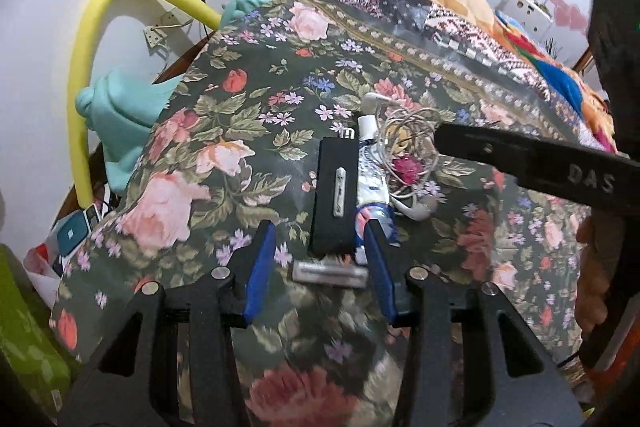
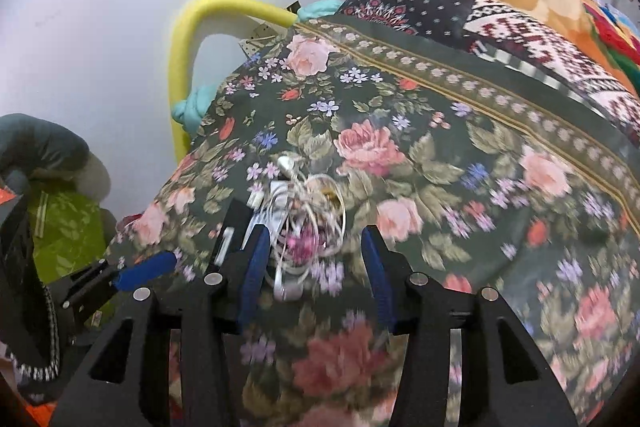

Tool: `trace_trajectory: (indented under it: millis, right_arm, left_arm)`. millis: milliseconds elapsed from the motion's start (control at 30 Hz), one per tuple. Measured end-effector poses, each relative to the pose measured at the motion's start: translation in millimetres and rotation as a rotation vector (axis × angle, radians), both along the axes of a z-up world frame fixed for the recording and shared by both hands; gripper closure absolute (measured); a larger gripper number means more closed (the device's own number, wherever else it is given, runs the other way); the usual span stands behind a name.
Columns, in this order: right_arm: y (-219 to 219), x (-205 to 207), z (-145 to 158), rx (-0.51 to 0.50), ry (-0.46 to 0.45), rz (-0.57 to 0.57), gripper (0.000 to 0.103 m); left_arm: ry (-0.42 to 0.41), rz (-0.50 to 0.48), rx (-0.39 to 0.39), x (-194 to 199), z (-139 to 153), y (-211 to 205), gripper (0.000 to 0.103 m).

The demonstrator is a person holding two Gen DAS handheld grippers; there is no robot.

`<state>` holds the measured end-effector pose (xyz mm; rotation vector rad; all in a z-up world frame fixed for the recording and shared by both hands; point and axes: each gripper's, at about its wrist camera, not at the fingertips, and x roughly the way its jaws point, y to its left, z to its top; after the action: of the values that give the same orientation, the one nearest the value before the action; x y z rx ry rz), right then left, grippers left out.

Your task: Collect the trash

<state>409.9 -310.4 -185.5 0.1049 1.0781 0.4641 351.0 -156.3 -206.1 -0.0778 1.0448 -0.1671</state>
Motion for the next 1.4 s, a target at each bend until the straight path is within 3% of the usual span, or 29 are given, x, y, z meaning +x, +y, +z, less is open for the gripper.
trace_trajectory:
  millis: [133, 200, 267, 300, 467, 700, 1000, 1167, 1400]
  right_arm:
    - [5, 15, -17, 0.027, 0.035, 0.004, 0.061]
    - [6, 18, -23, 0.037, 0.042, 0.001, 0.072]
    - [8, 19, -28, 0.038, 0.054, 0.01, 0.089]
    - [9, 19, -28, 0.032, 0.051, 0.017, 0.092]
    - [8, 9, -20, 0.007, -0.012, 0.006, 0.095]
    - [-10, -4, 0, -0.001, -0.058, -0.041, 0.096]
    - [-31, -30, 29, 0.032, -0.08, -0.057, 0.097]
    - [-44, -42, 34, 0.038, -0.066, -0.053, 0.097]
    - [-66, -54, 7, 0.028, 0.025, -0.078, 0.097]
  left_arm:
    - [0.002, -0.03, 0.017, 10, -9, -4, 0.061]
    - [-0.009, -0.041, 0.043, 14, -12, -8, 0.061]
    - [-0.015, -0.044, 0.051, 18, -14, -10, 0.061]
    - [-0.016, -0.041, 0.047, 20, -14, -10, 0.061]
    - [-0.033, -0.037, 0.079, 24, -17, -16, 0.076]
    - [-0.032, -0.059, 0.008, 16, -13, -15, 0.079]
    - [-0.075, -0.066, -0.027, -3, 28, -21, 0.079]
    - [-0.07, -0.082, -0.03, -13, 41, -30, 0.079]
    - [0.014, -0.084, 0.056, -9, 12, -44, 0.079]
